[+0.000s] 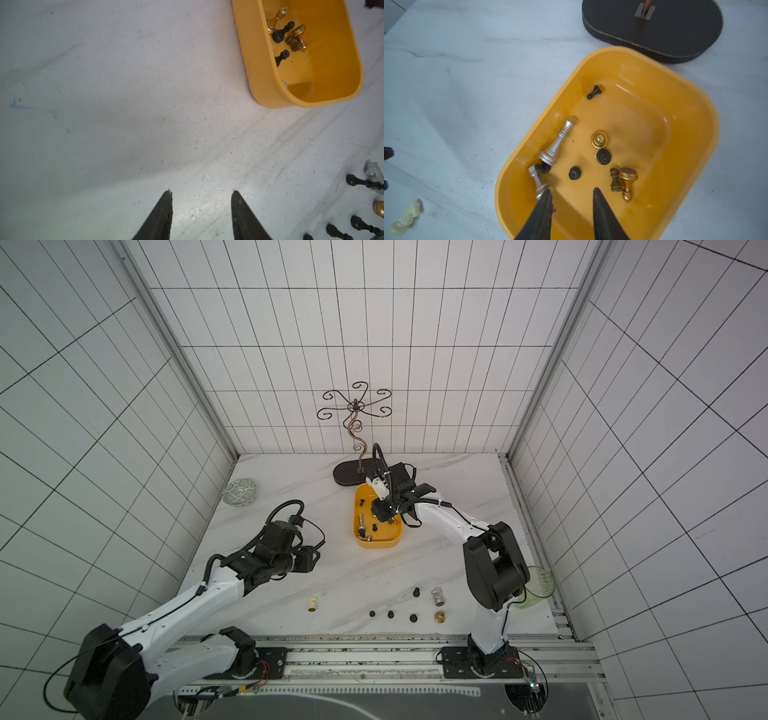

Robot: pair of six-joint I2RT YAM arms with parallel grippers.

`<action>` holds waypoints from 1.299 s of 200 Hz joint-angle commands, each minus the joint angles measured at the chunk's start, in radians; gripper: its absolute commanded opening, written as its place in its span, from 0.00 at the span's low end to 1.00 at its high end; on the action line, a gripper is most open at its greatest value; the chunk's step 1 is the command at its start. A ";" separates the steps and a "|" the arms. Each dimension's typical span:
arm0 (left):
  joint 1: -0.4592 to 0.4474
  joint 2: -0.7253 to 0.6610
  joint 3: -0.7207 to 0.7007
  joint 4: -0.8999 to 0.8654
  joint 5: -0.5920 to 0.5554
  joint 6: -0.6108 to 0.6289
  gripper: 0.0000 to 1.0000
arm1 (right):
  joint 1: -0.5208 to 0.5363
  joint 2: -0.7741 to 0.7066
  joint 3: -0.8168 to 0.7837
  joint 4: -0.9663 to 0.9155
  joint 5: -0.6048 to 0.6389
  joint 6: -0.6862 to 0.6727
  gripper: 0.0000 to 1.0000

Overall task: Put the chess pieces into the storage box
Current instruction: Place the chess piece in the storage box, then pick up the chess piece at the center of the board.

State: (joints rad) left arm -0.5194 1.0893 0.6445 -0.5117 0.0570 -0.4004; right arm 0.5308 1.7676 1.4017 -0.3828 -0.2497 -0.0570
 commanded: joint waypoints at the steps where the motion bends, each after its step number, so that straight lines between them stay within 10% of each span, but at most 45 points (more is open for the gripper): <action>1: -0.074 -0.011 0.028 0.048 -0.008 0.024 0.46 | -0.029 -0.098 0.014 0.033 -0.035 0.016 0.34; 109: -0.477 0.137 0.057 0.187 -0.011 0.176 0.46 | -0.243 -0.514 -0.584 0.193 -0.161 0.174 0.34; 260: -0.712 0.452 0.202 0.090 -0.096 0.254 0.43 | -0.325 -0.562 -0.662 0.195 -0.200 0.169 0.34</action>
State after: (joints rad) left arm -1.2201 1.5242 0.8192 -0.4191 -0.0025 -0.1497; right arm 0.2188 1.2255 0.7956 -0.1989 -0.4271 0.1162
